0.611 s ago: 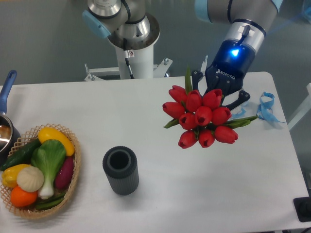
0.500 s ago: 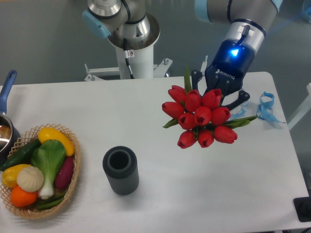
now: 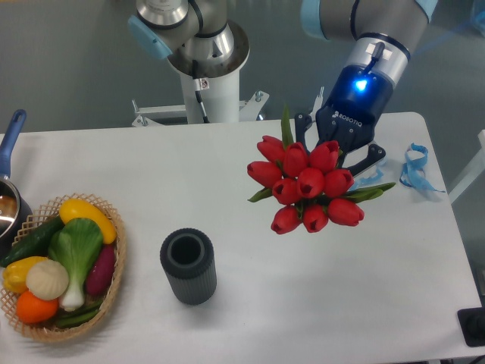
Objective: Insert the flowers into the vase
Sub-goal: 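Hold the red tulip bunch and lift it slightly, then carry the tulip bunch over the dark grey vase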
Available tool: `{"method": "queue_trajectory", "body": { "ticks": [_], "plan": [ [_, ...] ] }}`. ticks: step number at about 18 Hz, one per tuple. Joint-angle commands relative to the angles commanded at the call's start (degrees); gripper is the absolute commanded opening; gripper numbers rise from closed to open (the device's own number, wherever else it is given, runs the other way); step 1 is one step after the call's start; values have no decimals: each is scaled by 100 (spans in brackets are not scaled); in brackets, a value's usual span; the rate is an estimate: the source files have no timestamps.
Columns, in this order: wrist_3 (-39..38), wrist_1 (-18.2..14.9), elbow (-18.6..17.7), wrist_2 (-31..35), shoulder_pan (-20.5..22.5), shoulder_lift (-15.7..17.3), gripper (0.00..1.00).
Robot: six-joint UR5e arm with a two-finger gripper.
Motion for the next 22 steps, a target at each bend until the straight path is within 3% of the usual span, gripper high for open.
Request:
{"method": "queue_trajectory", "body": {
  "ticks": [4,6,16,22],
  "plan": [
    [17,26,44,-17,-306,-105,29],
    [18,253,62,-114,-491,-184,29],
    [711,396,0,-2274,-957,-457,29],
    [932,404,-254,-2760,-1380,-510,29]
  ]
}}
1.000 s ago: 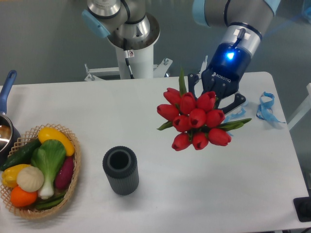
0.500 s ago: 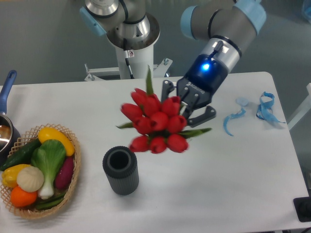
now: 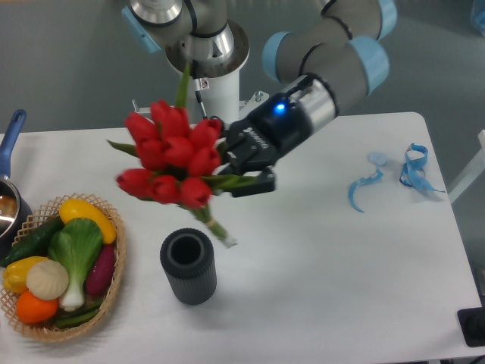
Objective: Insert the flowers into the vase
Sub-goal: 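Carry the tulip bunch over the dark grey vase, then lower the tulip stems down into the vase opening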
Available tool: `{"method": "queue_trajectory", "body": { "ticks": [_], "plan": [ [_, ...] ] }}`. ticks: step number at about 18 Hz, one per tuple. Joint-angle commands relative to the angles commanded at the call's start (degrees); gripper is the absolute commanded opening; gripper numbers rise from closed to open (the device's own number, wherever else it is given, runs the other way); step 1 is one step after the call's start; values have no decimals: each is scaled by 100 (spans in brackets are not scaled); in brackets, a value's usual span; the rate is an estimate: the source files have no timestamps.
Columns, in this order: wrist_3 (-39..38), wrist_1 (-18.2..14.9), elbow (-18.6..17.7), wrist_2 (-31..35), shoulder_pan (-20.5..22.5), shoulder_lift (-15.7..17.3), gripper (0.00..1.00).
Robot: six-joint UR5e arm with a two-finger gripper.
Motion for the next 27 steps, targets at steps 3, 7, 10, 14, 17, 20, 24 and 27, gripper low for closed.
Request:
{"method": "queue_trajectory", "body": {
  "ticks": [3,7,10,14,17,20,24,27],
  "plan": [
    [0,-9,-106,0,-114,-44,29],
    [0,-17,-97,9,-123,-149,29],
    [0,-17,-132,17,-141,-211,29],
    [18,-17,-229,88,-141,-281,29],
    [18,-17,-299,88,-141,-308,29],
    [18,-26,-326,114,-115,-456,29],
    [18,-35,-475,237,-27,-519,29],
    [18,-35,-484,307,17,-562,29]
  ]
}}
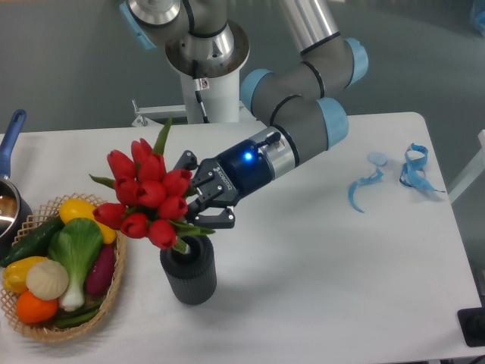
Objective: Insert the flowers into the vase
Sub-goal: 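Lower the tulip stems down into the vase opening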
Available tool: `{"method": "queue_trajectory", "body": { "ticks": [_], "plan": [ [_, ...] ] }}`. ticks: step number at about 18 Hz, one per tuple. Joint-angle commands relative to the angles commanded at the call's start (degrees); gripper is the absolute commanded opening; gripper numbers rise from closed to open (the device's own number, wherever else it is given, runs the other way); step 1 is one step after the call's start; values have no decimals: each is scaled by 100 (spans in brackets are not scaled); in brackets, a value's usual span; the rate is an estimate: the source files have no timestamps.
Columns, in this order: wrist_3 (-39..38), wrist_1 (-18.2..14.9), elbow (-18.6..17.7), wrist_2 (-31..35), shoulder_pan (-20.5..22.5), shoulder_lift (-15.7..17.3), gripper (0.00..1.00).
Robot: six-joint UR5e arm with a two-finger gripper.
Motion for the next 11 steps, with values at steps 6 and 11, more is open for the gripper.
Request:
{"method": "queue_trajectory", "body": {
  "ticks": [6,11],
  "plan": [
    [0,9,0,255,35,-167,29],
    [87,44,0,273,35,-316,29]
  ]
}}
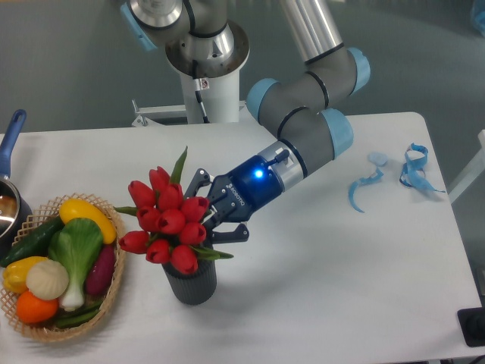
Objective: Insert the flowers into the vase
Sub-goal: 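Lower the tulip stems down into the vase opening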
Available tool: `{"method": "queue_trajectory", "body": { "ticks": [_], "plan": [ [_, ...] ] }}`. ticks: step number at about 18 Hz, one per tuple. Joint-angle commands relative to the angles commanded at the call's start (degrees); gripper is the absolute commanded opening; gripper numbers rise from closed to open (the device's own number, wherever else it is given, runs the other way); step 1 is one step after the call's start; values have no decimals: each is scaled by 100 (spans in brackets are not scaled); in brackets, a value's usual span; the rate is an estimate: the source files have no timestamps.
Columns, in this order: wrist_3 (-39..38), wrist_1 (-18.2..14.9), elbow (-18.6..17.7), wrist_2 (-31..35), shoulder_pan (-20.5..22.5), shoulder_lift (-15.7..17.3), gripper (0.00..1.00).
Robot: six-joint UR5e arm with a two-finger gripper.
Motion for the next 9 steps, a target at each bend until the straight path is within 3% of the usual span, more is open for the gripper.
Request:
{"method": "queue_trajectory", "body": {
  "ticks": [4,9],
  "plan": [
    [263,0,-44,132,-9,-193,30],
    [299,0,-176,439,-9,-211,33]
  ]
}}
